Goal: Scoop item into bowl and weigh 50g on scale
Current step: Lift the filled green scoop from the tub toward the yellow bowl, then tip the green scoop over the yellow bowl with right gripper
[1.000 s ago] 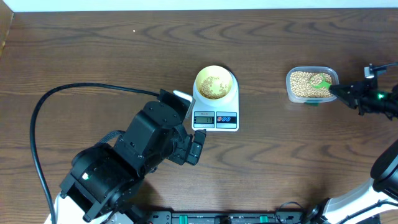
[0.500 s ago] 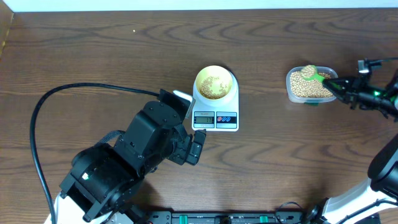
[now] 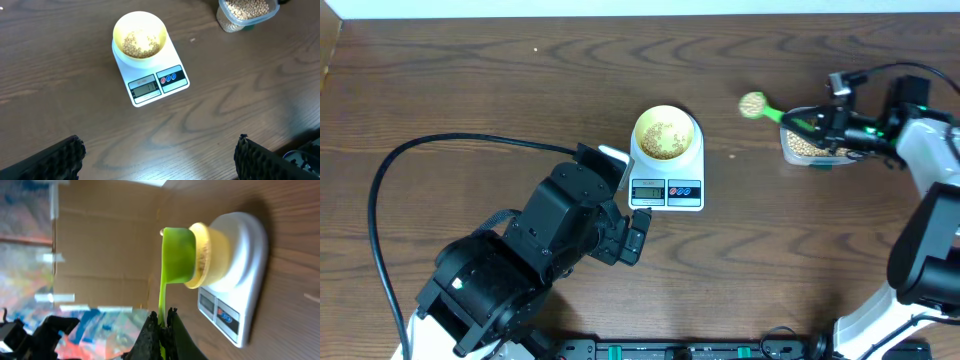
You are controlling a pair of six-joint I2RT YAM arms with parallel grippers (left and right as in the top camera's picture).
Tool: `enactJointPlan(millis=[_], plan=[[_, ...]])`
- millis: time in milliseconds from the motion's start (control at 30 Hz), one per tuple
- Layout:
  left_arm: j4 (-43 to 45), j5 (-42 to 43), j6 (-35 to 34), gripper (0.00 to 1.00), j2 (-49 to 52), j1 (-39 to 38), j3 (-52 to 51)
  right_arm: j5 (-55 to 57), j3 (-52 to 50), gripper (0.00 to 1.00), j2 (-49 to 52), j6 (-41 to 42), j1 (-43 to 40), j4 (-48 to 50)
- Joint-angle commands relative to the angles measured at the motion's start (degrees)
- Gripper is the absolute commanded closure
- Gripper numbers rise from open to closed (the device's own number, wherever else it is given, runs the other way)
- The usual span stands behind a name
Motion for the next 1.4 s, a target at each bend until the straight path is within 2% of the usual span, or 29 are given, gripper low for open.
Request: enactJointPlan(millis=[0, 433, 567, 1000, 1367], plan=[[-0.1, -0.1, 0.7, 0.02, -0.4, 0.0, 0.9, -4.0, -0.3, 0.99, 0.5, 4.2, 3.9, 2.7], [-0.1, -0.1, 0.7, 0.02, -0.4, 0.0, 0.9, 0.8, -0.3, 0.99, 0.5, 22.5, 15.8, 23.3], [-0.1, -0.1, 0.7, 0.02, -0.4, 0.0, 0.9, 2.9, -0.3, 0.99, 0.5, 25.1, 18.4, 26.2], [-0.1, -0.1, 0.7, 0.02, -0.4, 0.0, 0.9, 13.2, -0.3, 0.99, 0.5, 20.2, 22.5, 25.8], [-0.1, -0.1, 0.7, 0.02, -0.4, 0.0, 0.9, 25.6, -0.2, 0.99, 0.5, 8.6, 24.7, 18.4]])
